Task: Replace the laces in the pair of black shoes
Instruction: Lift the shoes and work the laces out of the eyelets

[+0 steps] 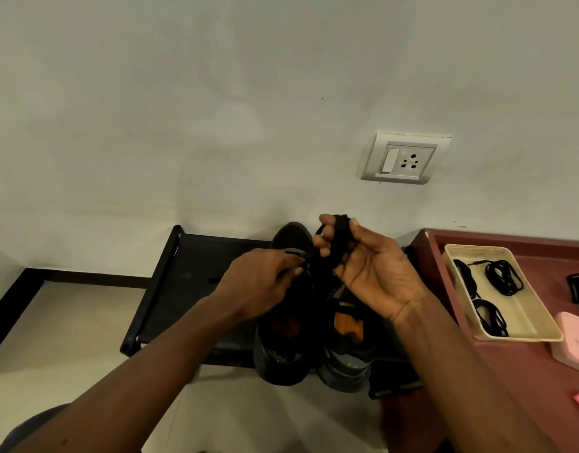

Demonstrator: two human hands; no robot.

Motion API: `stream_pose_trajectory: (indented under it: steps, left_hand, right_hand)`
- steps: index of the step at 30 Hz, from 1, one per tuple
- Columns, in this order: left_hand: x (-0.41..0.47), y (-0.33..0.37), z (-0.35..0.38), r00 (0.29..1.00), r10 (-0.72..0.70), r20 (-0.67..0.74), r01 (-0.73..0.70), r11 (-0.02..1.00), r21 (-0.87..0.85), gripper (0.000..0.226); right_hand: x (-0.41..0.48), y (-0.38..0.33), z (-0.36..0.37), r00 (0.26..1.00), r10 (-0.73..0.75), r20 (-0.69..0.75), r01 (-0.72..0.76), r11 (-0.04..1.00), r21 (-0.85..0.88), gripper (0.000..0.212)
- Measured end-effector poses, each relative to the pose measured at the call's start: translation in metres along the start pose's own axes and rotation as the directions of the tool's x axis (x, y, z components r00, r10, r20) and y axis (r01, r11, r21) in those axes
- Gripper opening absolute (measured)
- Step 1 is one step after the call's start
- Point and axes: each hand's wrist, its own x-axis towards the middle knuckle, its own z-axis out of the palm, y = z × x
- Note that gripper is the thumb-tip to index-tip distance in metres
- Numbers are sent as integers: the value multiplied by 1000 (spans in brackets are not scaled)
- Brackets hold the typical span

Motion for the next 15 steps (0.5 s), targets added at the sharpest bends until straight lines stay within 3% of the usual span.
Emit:
stream_pose_trajectory:
  steps: [3,5,7,9,12,15]
  left_hand:
    - [-3,9,7,993,75,94,-75,997,-1,26]
    - [-4,15,10,982,134,130,-134,991,-11,27]
    - [-5,19,9,976,183,117,-183,983,-17,30]
    - [-5,22,3,972,230,40,-230,973,-23,34]
    - [-6,22,-6,956,262,-134,-267,964,-18,33]
    - [-5,13,-15,926,225,-304,-253,966,-56,24]
  right_hand:
    - [3,0,-6,988,-109,-105,111,994,11,35]
    - [5,0,-11,961,-212,-179,180,967,-181,32]
    - [7,1,-14,918,-334,-214,181,832,-524,29]
    - [8,4,-14,902,-393,-177,115,614,-781,26]
    - [5,10,-13,951,-293,-95,24,378,-926,29]
    - [1,16,-9,993,-120,-13,28,335,-942,40]
